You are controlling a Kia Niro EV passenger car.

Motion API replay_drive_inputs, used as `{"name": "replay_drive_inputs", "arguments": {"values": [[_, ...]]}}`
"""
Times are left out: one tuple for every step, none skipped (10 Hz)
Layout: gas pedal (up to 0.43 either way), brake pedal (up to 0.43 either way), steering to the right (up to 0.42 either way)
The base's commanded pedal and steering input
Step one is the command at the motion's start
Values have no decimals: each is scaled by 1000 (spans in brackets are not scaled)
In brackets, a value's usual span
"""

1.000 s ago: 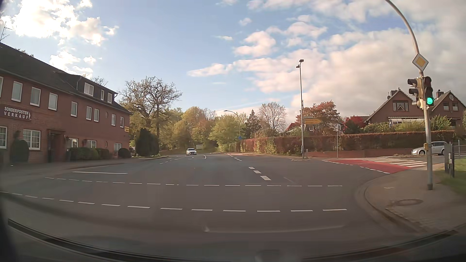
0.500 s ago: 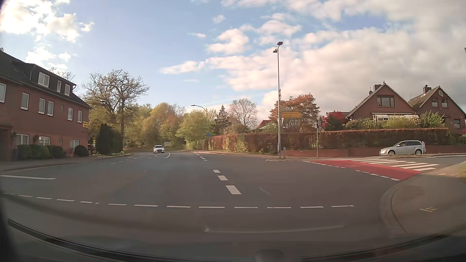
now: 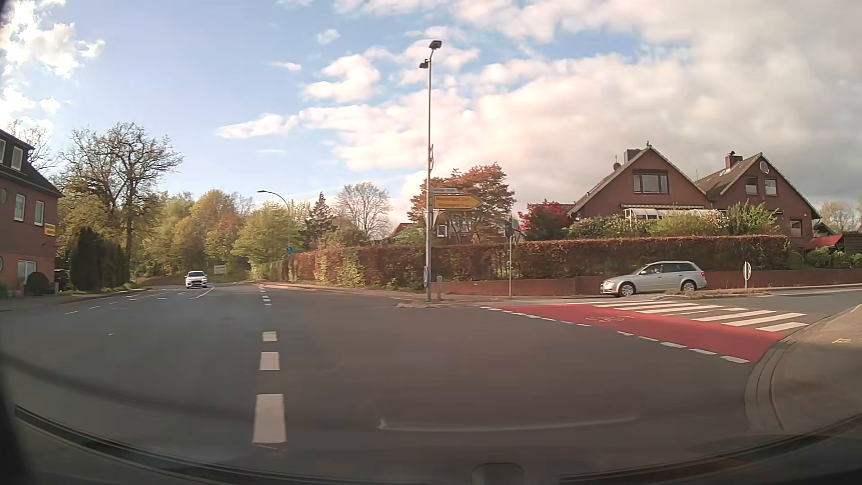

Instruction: Follow the waypoints while adhering to traffic rules and regulations

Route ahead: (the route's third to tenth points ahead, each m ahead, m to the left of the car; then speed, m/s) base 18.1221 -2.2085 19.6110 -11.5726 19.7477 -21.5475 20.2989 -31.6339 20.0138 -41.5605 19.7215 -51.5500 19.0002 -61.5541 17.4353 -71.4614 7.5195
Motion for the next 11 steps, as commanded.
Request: {"name": "replay_drive_inputs", "arguments": {"values": [[138,6,243],[138,6,255],[138,6,269],[138,0,274],[138,0,281],[138,6,291],[138,0,294],[138,0,293],[150,0,294],[169,0,294],[177,0,295]]}}
